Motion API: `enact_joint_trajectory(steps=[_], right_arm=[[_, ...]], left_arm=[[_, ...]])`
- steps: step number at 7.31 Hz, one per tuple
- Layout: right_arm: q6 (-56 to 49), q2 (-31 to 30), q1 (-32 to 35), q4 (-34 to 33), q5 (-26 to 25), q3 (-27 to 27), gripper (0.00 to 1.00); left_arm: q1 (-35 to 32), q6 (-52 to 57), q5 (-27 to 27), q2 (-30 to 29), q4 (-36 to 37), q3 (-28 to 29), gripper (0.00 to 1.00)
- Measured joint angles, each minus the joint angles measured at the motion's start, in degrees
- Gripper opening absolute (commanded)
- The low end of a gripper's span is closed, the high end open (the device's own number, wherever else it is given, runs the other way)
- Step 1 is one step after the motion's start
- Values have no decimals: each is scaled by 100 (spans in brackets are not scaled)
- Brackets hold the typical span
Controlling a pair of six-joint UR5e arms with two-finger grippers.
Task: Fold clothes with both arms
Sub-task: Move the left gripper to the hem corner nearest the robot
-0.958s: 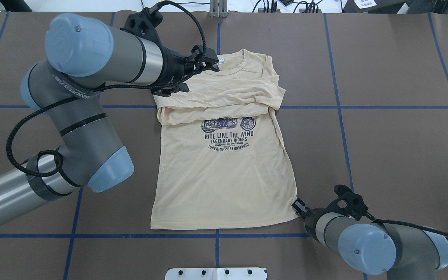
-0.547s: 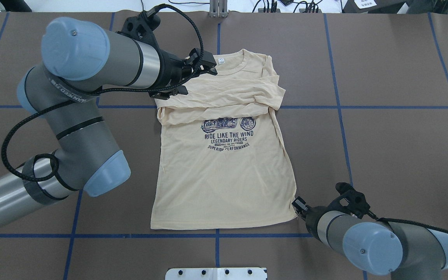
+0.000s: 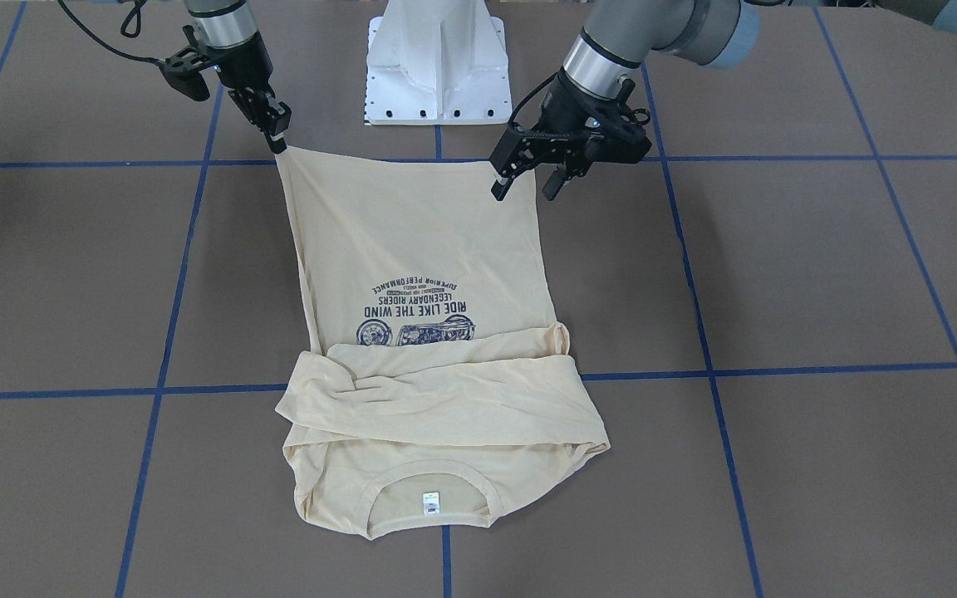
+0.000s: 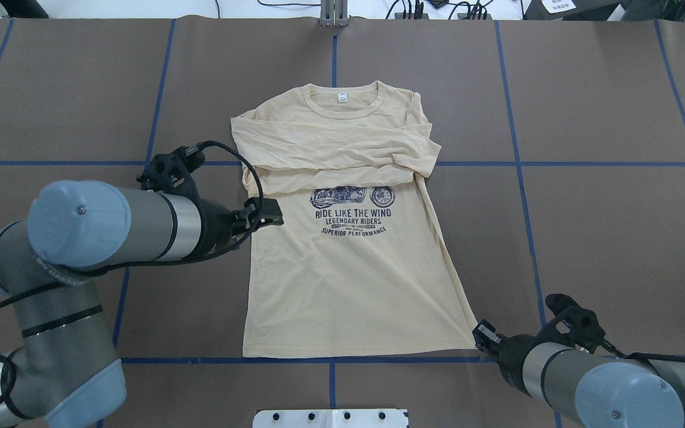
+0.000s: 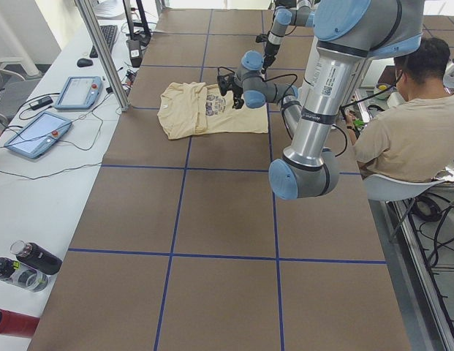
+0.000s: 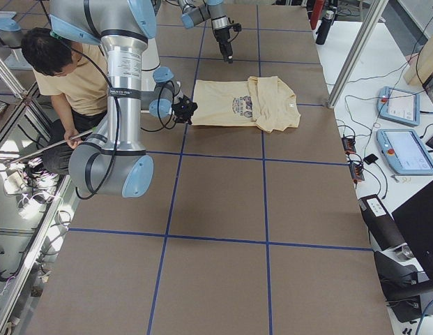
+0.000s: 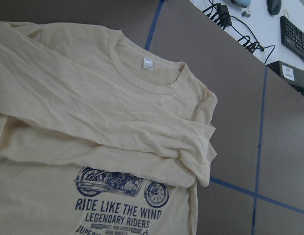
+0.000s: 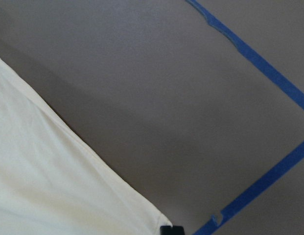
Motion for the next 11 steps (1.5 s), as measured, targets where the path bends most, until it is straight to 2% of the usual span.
enact_joint_trajectory(steps=[3, 7, 8, 11], right_arm=[[19, -80, -240, -6, -30, 133, 0], [14, -101, -245, -22, -63, 85, 0], [16, -104, -239, -23, -63, 71, 0], [22, -112, -221, -24, -69, 48, 0]], left_arm=[[837, -872, 108, 561, 203, -157, 86], [1408, -1115, 192, 605, 571, -58, 73], [1518, -1151, 190, 584, 575, 9, 66], [1739, -1335, 195, 492, 581, 112, 66]])
